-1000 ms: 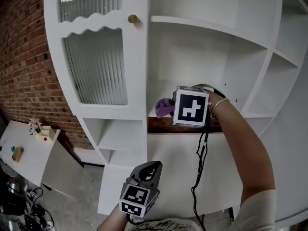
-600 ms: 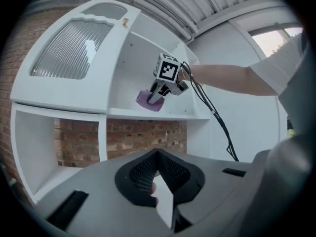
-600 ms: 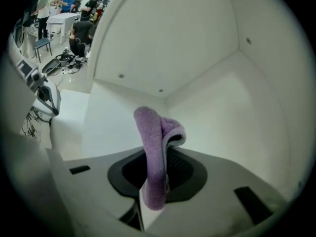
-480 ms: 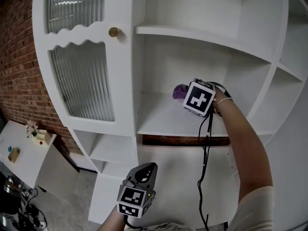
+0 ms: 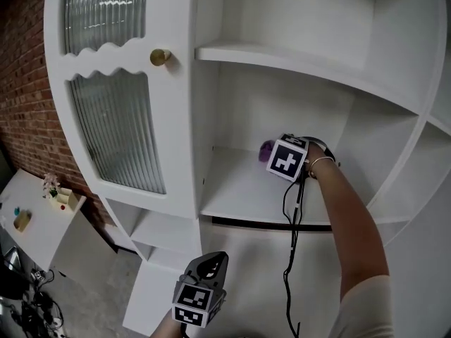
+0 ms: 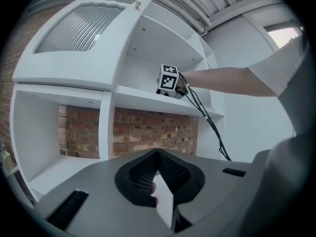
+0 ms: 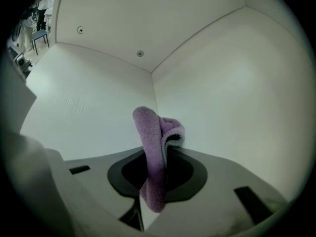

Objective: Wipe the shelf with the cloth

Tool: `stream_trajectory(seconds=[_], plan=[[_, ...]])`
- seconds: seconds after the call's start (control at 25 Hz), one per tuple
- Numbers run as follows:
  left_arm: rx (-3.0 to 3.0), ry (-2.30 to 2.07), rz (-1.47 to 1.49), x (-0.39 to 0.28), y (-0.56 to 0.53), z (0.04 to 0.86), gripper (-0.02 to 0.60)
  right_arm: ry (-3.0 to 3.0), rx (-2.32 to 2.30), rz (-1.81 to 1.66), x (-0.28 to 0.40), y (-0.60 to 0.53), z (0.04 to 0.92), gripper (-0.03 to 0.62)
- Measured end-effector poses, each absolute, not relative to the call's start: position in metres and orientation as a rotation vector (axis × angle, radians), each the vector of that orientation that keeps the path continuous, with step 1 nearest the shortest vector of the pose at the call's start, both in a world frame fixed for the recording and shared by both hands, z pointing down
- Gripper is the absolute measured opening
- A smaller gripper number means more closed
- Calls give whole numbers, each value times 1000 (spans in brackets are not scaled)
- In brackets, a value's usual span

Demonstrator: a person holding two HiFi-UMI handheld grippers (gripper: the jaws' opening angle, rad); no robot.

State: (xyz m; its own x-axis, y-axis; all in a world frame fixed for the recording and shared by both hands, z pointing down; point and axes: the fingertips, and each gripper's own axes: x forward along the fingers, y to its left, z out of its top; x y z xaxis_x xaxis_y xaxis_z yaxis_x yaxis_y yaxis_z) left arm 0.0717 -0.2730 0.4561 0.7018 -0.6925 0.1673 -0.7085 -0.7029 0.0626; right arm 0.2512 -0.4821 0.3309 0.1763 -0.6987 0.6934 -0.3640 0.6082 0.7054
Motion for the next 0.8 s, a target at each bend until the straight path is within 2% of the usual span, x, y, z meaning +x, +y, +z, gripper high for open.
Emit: stream_trajectory(seconds=[0.24,0.8], plan=[[2764,-1175,204,70,-280,459,12,-1508,970,-174,250,-480,340,74],[2823,-1159,182,78,-258,440,12,-1558,861,-201,224,-420,350,69]])
